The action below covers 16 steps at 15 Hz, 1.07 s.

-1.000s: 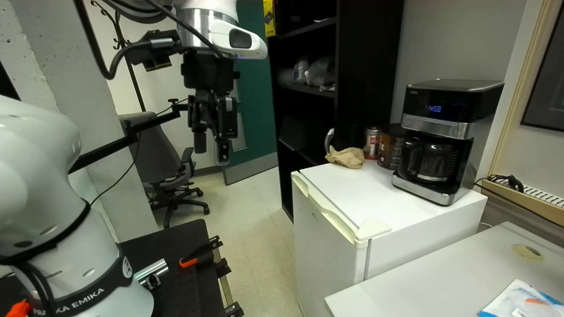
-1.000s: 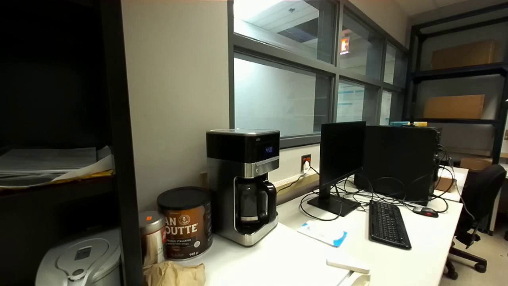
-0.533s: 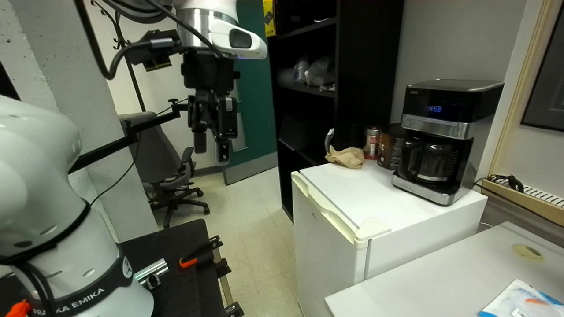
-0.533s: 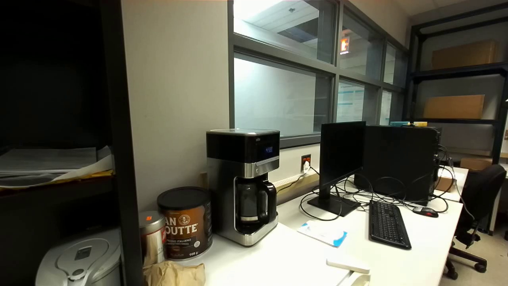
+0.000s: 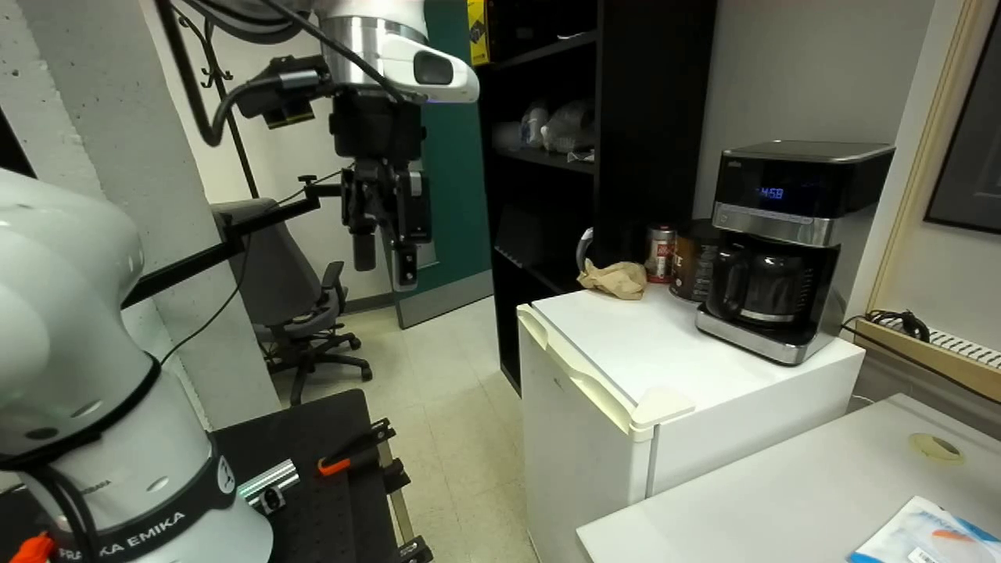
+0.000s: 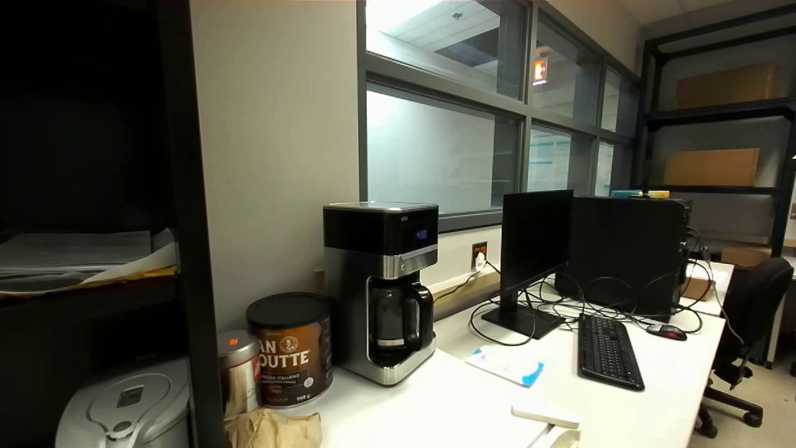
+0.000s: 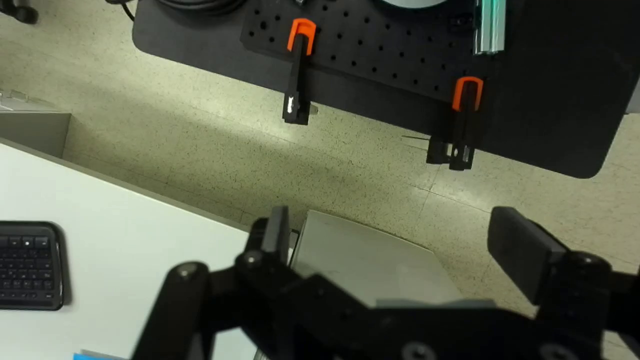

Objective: Turn on the coffeemaker.

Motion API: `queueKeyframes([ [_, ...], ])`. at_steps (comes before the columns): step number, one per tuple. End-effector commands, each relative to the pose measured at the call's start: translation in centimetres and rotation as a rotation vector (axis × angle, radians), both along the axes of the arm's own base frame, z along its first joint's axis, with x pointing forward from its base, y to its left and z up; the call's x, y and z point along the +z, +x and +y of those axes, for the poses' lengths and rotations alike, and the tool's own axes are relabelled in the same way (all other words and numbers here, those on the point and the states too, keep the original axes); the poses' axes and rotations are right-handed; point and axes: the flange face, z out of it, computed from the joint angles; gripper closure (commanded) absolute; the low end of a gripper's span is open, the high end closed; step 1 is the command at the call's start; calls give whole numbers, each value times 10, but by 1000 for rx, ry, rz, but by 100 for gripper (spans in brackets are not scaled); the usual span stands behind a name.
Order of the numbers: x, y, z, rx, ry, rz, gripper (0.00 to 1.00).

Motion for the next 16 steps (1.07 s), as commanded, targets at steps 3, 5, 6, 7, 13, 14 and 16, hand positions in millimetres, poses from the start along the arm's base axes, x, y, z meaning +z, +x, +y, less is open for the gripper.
queueKeyframes([
  [3, -8, 47, 18, 47, -27, -109, 0],
  [5, -11, 74, 23, 81, -52, -165, 0],
  [6, -11, 89, 23, 92, -67, -198, 0],
  [7, -12, 105, 23, 105, -79, -225, 0],
  [13, -14, 212, 21, 185, -130, -405, 40],
  [14, -16, 230, 23, 200, -130, -437, 48],
  [16, -21, 262, 30, 227, -128, -490, 65],
])
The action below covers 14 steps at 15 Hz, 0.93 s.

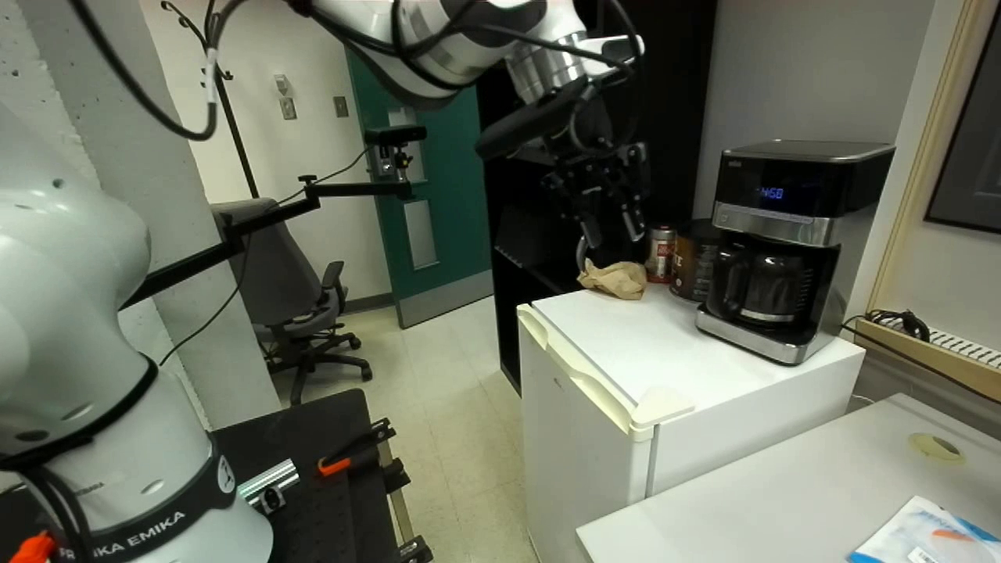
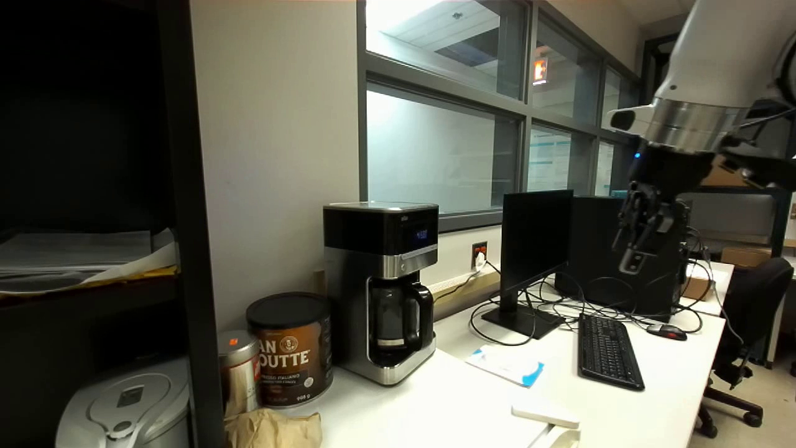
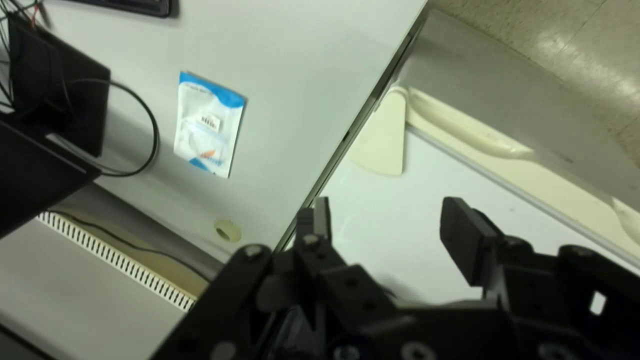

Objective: Turn on the coffeemaker.

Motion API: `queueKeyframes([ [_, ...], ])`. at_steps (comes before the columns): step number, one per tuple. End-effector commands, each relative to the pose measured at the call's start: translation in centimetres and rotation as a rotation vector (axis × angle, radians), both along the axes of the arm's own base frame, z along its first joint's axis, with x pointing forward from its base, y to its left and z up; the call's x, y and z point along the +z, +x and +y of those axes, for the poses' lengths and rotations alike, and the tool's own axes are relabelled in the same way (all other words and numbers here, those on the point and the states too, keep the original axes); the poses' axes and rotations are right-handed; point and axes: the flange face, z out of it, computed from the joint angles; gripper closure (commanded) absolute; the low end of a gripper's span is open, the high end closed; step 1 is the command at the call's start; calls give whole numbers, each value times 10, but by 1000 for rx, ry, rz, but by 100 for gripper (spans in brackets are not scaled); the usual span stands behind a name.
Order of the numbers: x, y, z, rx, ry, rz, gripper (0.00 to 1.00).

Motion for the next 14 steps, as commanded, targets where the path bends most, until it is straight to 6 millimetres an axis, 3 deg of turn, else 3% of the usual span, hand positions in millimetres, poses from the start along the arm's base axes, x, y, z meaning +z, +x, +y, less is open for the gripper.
queueKeyframes([
  [1, -12, 69, 16, 47, -10, -86, 72],
  [5, -22, 116, 34, 100, -11, -194, 99],
  [14, -64, 179, 72, 150, 8, -325, 100],
])
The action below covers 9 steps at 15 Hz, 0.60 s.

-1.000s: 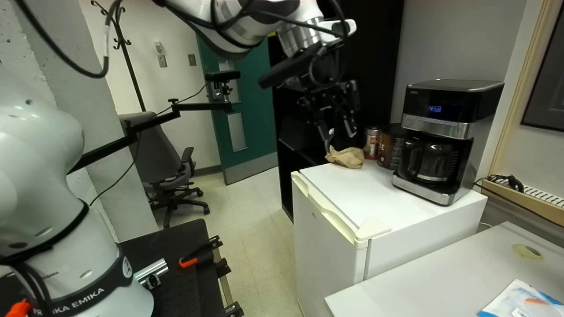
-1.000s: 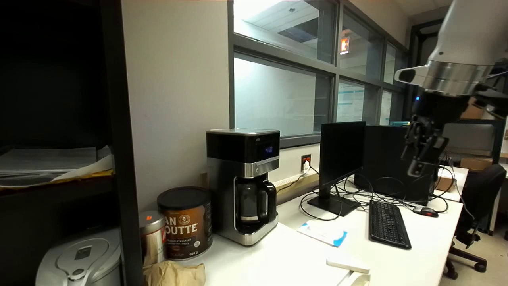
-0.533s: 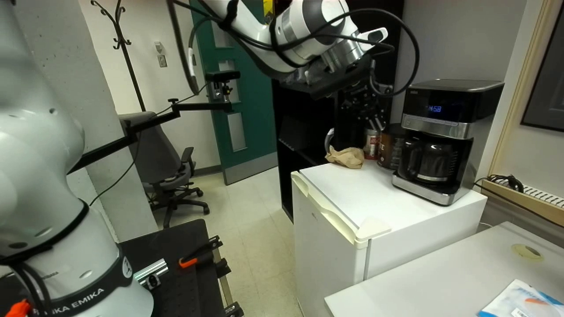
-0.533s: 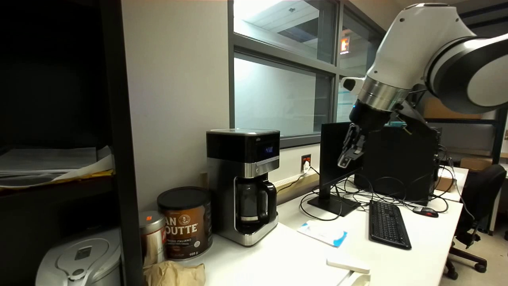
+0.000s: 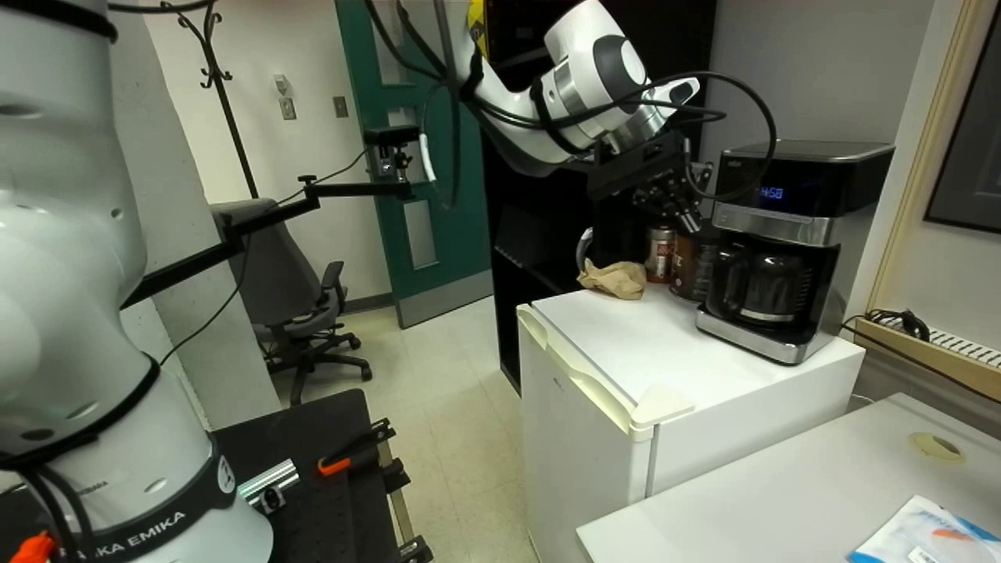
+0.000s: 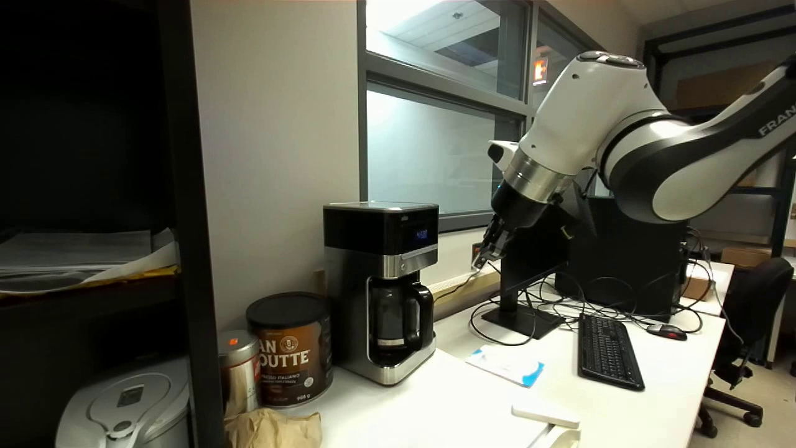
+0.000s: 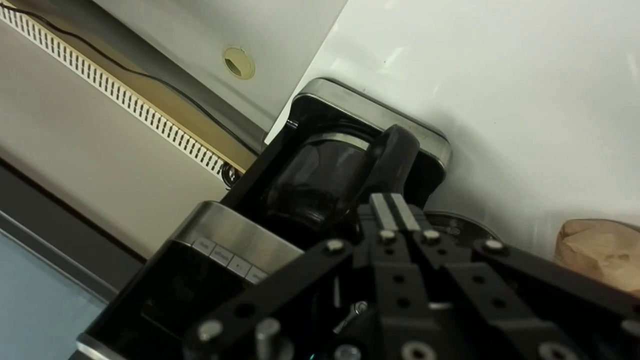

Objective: Turn on the coffeemaker.

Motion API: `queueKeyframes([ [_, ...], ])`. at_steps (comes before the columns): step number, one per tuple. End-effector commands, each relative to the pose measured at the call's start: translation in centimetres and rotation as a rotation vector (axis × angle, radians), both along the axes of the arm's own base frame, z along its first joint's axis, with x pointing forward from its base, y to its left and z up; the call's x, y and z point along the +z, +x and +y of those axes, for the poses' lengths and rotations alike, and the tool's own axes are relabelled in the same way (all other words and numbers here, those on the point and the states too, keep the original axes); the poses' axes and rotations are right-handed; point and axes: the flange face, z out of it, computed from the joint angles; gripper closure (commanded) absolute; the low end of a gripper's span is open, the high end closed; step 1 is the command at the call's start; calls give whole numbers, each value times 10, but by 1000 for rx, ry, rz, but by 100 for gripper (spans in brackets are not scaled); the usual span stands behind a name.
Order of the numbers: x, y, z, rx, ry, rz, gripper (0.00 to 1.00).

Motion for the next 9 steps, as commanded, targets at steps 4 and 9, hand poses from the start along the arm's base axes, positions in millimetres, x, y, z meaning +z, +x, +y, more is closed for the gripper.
queueKeyframes([
  [4, -21, 47, 28, 18, 15, -92, 100],
  [9, -24, 72, 36, 12, 10, -134, 100],
])
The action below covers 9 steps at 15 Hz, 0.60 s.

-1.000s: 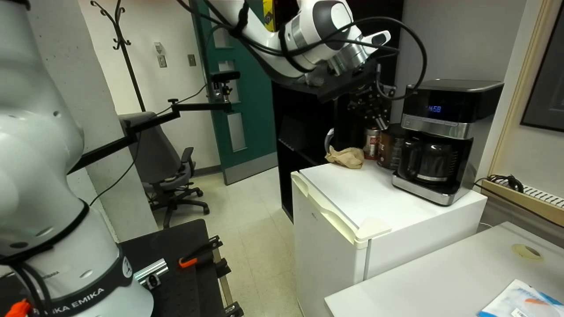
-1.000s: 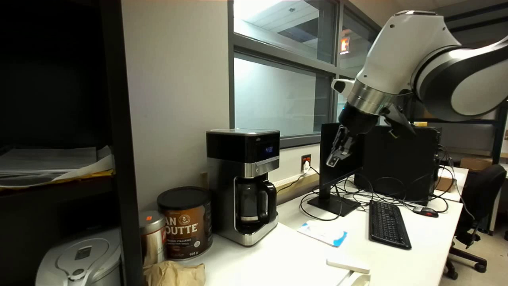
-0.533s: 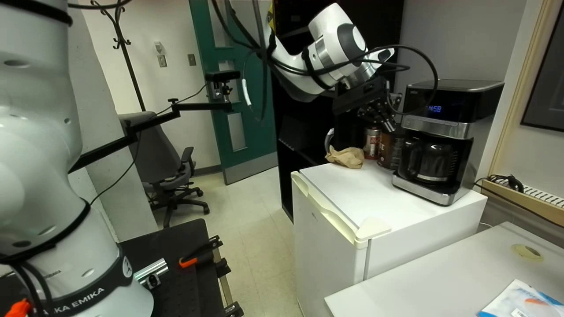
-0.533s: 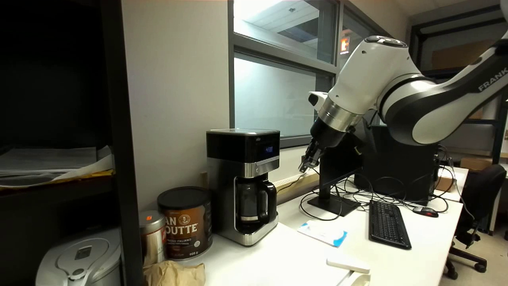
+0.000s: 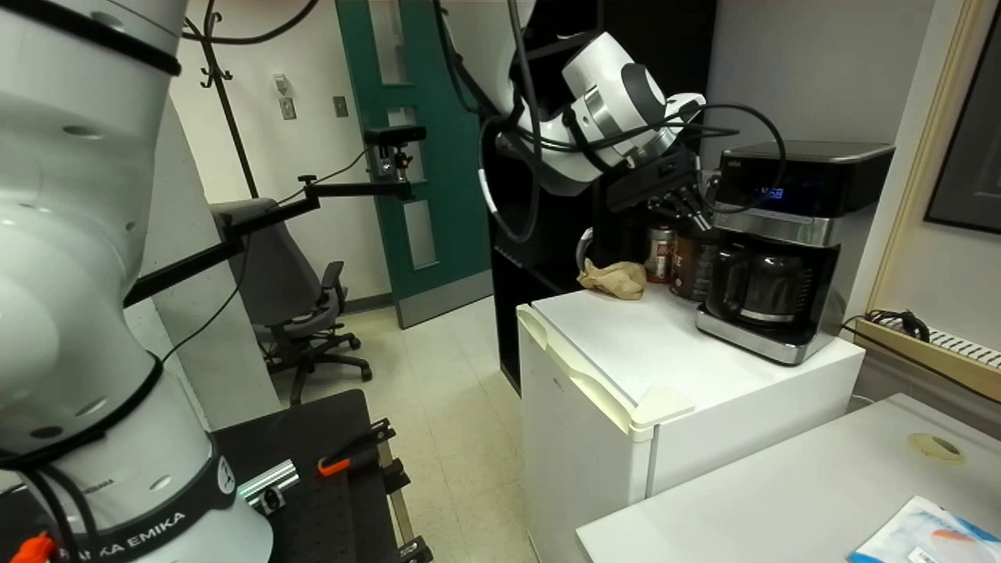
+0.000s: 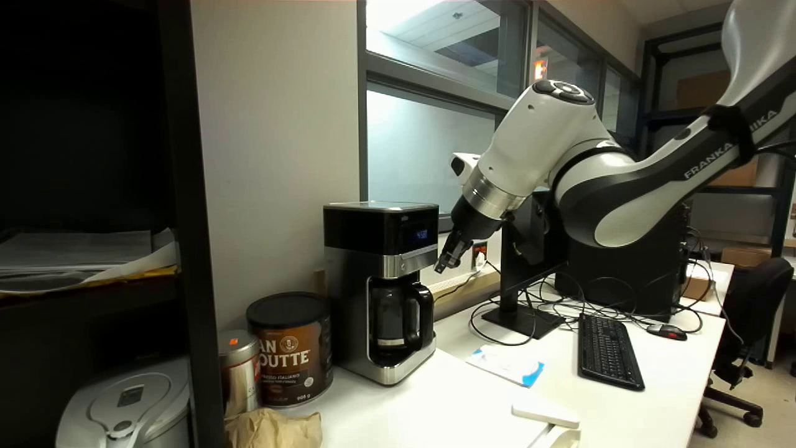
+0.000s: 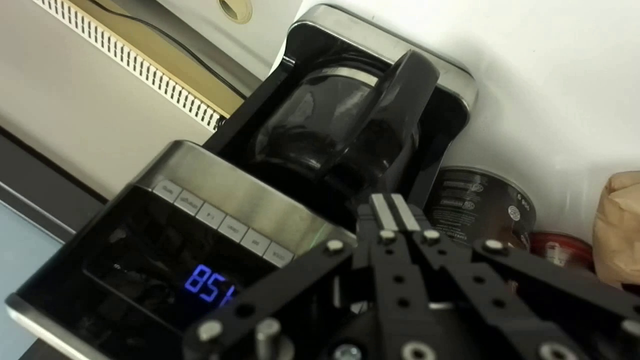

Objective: Turn on the coffeemaker.

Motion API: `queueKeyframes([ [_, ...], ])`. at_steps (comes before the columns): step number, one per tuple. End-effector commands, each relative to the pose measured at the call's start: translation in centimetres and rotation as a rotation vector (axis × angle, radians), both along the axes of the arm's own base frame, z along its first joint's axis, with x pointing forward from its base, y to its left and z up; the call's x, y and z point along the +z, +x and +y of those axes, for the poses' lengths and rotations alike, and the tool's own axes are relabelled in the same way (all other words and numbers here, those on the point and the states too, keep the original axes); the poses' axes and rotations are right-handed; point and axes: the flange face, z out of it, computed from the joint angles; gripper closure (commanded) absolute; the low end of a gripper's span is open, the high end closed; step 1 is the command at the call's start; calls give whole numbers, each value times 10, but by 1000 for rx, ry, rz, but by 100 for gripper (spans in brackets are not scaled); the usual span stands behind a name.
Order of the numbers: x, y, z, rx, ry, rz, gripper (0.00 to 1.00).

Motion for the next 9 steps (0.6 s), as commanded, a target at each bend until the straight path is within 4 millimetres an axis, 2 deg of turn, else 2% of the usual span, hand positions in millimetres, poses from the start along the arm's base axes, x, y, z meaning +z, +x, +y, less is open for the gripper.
queueKeyframes([
  [1, -3, 25, 7, -1, -3, -52, 100],
  [9, -13, 49, 11, -6, 2, -69, 100],
])
